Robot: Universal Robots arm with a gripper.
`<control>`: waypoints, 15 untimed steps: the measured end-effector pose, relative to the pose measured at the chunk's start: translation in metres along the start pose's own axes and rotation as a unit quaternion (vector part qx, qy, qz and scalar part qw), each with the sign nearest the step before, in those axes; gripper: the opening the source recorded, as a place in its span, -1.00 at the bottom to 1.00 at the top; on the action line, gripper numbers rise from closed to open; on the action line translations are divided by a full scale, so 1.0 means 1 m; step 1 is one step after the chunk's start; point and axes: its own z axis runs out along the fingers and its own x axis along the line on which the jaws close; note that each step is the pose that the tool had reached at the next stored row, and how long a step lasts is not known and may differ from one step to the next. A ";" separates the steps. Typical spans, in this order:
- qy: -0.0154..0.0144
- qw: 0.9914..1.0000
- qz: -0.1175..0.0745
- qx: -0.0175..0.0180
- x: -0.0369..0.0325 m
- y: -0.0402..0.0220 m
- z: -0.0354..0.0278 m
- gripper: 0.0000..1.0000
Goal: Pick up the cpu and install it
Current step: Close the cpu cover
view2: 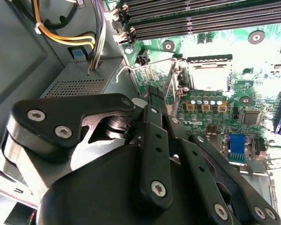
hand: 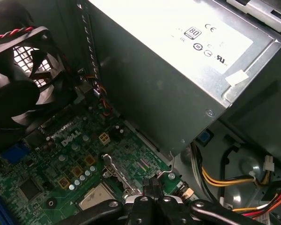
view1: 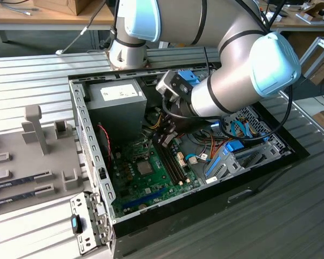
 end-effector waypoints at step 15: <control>0.008 1.000 -0.017 -0.001 0.0047 -0.0042 -0.0024 -0.79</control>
